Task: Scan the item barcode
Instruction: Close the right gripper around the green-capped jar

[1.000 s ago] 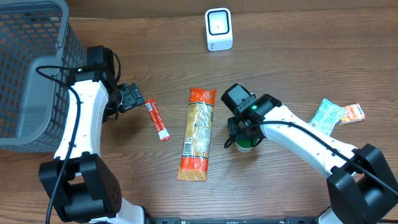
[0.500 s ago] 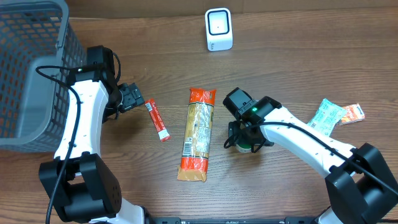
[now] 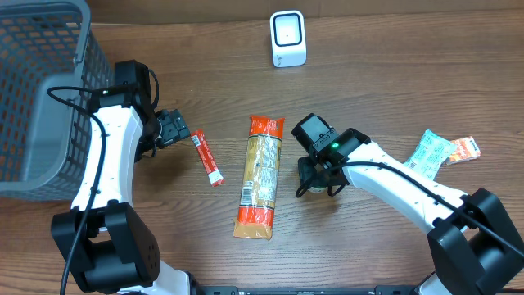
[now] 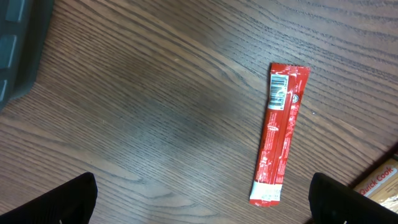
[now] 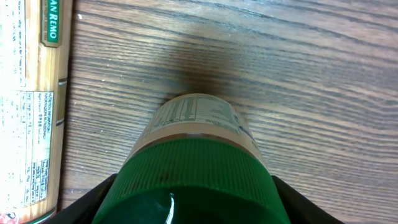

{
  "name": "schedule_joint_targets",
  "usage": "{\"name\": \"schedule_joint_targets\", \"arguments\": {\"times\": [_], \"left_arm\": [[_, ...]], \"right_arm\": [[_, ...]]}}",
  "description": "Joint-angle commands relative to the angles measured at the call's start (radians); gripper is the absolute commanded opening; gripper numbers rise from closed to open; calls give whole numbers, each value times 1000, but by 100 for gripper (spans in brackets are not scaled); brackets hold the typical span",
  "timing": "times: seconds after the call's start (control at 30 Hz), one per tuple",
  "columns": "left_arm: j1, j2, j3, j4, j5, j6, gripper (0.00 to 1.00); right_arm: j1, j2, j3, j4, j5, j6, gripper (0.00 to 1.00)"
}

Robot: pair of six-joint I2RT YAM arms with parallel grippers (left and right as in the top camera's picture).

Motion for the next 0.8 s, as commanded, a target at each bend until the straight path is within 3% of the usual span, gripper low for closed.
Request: {"name": "schedule_joint_targets", "arguments": {"times": [0.0,0.07,0.2,0.3,0.43,0.5,0.6,0.77], "left_arm": [[2,-11,10,1,-6,8,100],[2,-11,10,1,-6,8,100],[2,-11,10,1,-6,8,100],[2,-11,10,1,-6,8,100],[2,-11,10,1,-6,8,100],[2,-11,10,1,-6,8,100],[2,-11,10,1,-6,8,100],[2,-11,10,1,-6,8,100]], "right_arm": [[3,-1,-7,11,2,1,83],[3,-1,-7,11,2,63,88],[3,-1,-7,-11,-10,174,87],[3,-1,-7,-21,-32,186,70],[3,-1,-7,-12,-35,170,65],[3,-1,-7,10,-35,84,65],[3,-1,-7,21,-33,-15,66],[3,-1,-7,18,-44,-14,86]]}}
